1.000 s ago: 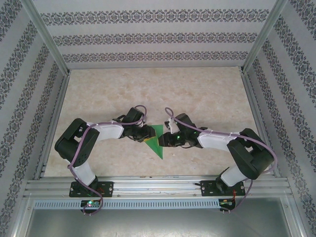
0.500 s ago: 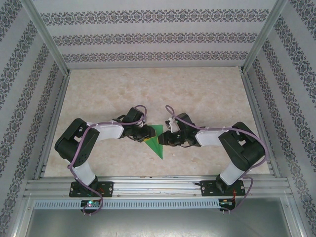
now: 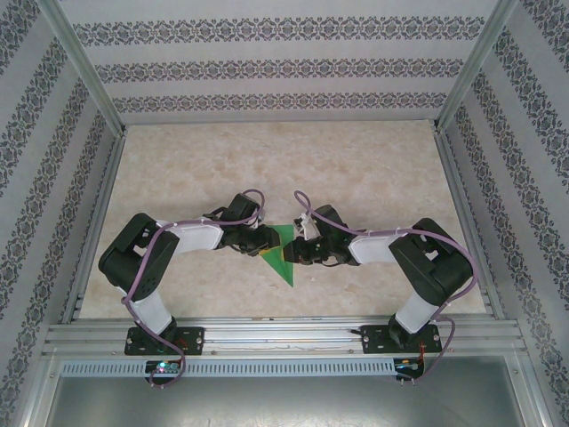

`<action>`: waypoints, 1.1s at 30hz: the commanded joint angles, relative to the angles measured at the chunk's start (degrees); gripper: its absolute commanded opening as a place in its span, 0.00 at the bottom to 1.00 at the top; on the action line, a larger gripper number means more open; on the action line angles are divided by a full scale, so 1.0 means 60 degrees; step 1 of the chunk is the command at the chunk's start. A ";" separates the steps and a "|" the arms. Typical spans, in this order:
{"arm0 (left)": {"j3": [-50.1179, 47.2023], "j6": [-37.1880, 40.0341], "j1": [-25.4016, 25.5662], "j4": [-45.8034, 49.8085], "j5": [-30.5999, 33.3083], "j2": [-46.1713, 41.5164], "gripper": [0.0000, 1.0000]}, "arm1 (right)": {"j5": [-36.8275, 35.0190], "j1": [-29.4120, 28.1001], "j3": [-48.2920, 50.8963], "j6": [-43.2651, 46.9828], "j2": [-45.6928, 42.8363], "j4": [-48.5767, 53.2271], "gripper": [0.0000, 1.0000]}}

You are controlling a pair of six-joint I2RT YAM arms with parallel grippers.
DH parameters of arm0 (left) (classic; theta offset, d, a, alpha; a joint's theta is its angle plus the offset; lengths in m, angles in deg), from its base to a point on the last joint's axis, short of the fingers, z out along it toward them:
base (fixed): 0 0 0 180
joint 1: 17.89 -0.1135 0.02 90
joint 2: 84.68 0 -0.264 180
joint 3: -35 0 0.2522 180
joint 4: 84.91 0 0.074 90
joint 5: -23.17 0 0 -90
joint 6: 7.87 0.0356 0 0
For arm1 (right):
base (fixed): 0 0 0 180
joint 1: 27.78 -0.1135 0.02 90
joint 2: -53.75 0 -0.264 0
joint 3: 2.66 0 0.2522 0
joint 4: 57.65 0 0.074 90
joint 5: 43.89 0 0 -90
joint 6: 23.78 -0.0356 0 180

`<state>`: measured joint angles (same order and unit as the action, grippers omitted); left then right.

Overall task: Fold a paper plane with a square sheet of paper (fold left side to right side)
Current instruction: Fourth fold the wing at the center of the table.

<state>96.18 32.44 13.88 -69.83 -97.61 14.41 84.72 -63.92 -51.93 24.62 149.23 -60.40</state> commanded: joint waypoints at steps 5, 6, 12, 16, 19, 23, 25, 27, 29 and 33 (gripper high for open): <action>0.0106 0.0226 0.0096 0.0603 0.0439 0.0110 0.39 | -0.0196 0.0131 0.0065 0.0196 -0.0250 0.0225 0.00; 0.0097 0.0237 0.0096 0.0616 0.0435 0.0098 0.40 | -0.0209 0.0160 0.0080 0.0199 -0.0290 0.0258 0.00; 0.0111 0.0225 0.0096 0.0625 0.0429 0.0095 0.40 | -0.0507 0.0283 0.0049 0.0484 -0.0478 0.0848 0.00; 0.0128 0.0226 0.0103 0.0618 0.0429 0.0100 0.40 | -0.0576 0.0311 -0.0025 0.0604 -0.0424 0.1093 0.00; 0.0125 0.0231 0.0105 0.0629 0.0422 0.0104 0.40 | -0.0641 0.0311 -0.0103 0.0693 -0.0358 0.1308 0.00; 0.0141 0.0251 0.0103 0.0651 0.0415 0.0098 0.40 | -0.0864 0.0326 -0.0117 0.0781 -0.0346 0.1478 0.00; 0.0145 0.0251 0.0103 0.0658 0.0418 0.0097 0.40 | -0.0912 0.0344 -0.0132 0.0796 -0.0325 0.1492 0.00; 0.0151 0.0242 0.0099 0.0651 0.0436 0.0096 0.40 | -0.0962 0.0343 -0.0161 0.0825 -0.0308 0.1543 0.00; 0.0135 0.0253 0.0098 0.0654 0.0429 0.0096 0.40 | -0.0972 0.0352 -0.0204 0.0855 -0.0291 0.1608 0.00; 0.0124 0.0238 0.0096 0.0617 0.0429 0.0095 0.40 | -0.0697 0.0344 -0.0191 0.0842 -0.0451 0.1483 0.00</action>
<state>96.53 32.44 14.01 -69.19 -97.63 14.41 80.44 -62.39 -52.39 28.66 147.42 -53.73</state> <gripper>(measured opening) 0.397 0.057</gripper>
